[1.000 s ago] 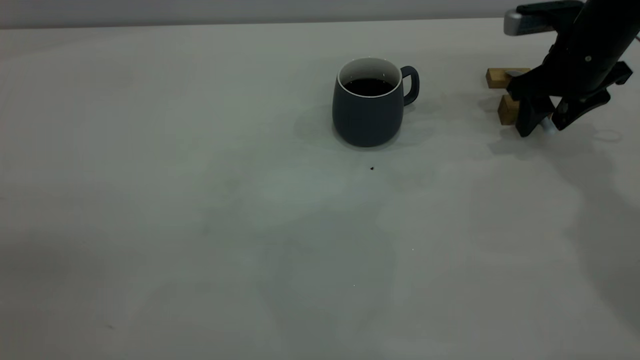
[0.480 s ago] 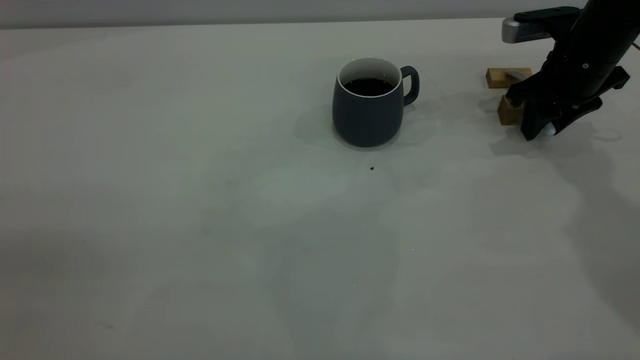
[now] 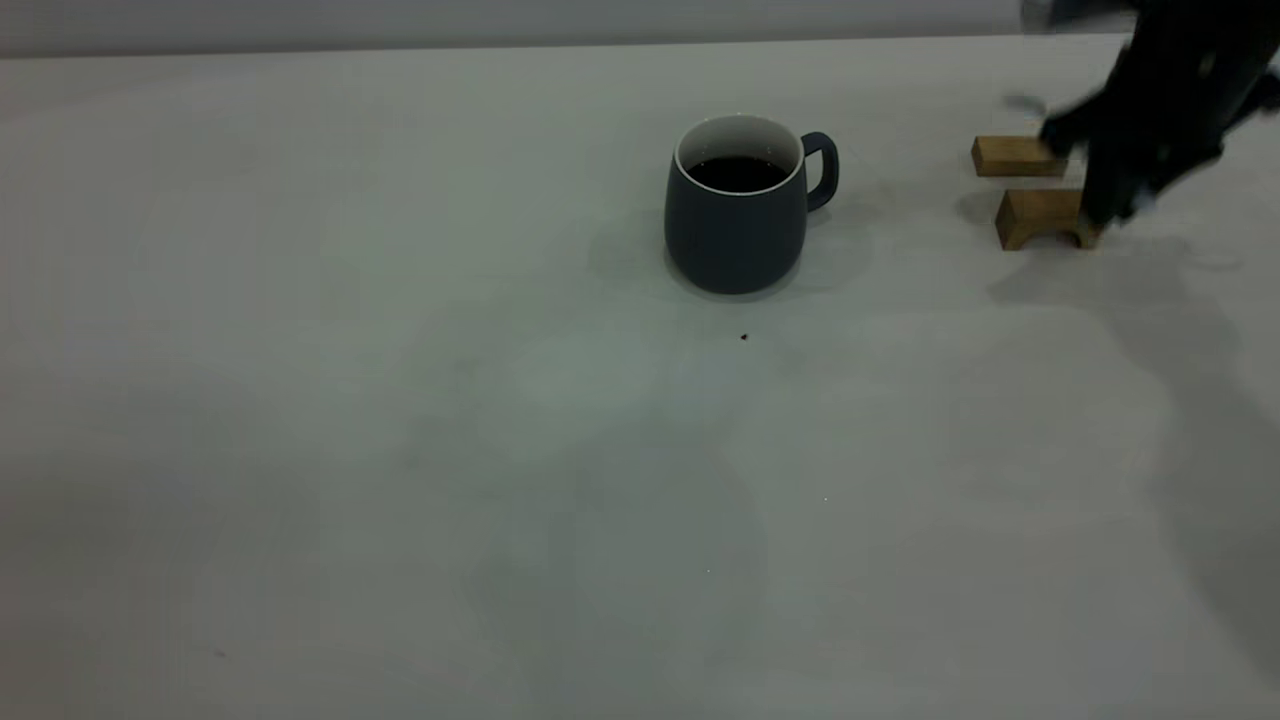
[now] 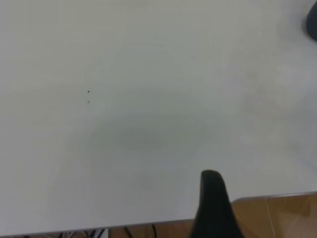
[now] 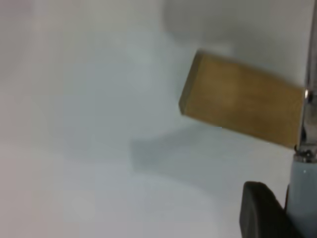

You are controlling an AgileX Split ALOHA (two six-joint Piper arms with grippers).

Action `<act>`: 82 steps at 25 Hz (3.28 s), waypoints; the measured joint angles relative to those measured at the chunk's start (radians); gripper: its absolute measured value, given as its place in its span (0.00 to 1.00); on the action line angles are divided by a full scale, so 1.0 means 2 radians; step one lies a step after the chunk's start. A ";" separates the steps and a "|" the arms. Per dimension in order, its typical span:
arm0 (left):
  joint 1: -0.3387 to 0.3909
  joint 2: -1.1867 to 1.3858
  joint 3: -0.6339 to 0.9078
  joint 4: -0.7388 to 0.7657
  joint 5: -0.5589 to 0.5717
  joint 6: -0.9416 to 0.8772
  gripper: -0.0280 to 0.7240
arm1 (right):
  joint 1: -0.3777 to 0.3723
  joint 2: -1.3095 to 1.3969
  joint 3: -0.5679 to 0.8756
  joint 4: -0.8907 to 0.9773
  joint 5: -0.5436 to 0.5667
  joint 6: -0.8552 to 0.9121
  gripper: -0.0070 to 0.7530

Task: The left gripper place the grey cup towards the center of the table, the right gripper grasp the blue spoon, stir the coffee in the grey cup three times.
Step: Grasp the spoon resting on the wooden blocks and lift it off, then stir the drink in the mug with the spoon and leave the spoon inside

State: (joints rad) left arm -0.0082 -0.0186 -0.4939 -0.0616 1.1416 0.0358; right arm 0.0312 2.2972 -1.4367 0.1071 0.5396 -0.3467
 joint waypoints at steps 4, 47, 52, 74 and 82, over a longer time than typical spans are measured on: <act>0.000 0.000 0.000 0.000 0.000 0.000 0.82 | 0.014 -0.049 0.000 0.099 0.035 -0.003 0.16; 0.000 0.000 0.000 0.000 0.000 0.000 0.82 | 0.053 0.083 -0.035 0.817 0.305 0.442 0.16; 0.000 0.000 0.000 0.000 0.000 0.000 0.82 | 0.044 0.099 -0.053 0.815 0.305 0.430 0.16; 0.000 0.000 0.000 0.000 0.000 0.000 0.82 | 0.031 0.181 -0.140 0.800 0.306 0.419 0.16; 0.000 0.000 0.000 0.000 0.000 0.000 0.82 | 0.000 0.181 -0.140 0.716 0.310 0.438 0.16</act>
State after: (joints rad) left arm -0.0082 -0.0186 -0.4939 -0.0616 1.1416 0.0358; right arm 0.0304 2.6583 -1.7158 1.5385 1.1603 0.5288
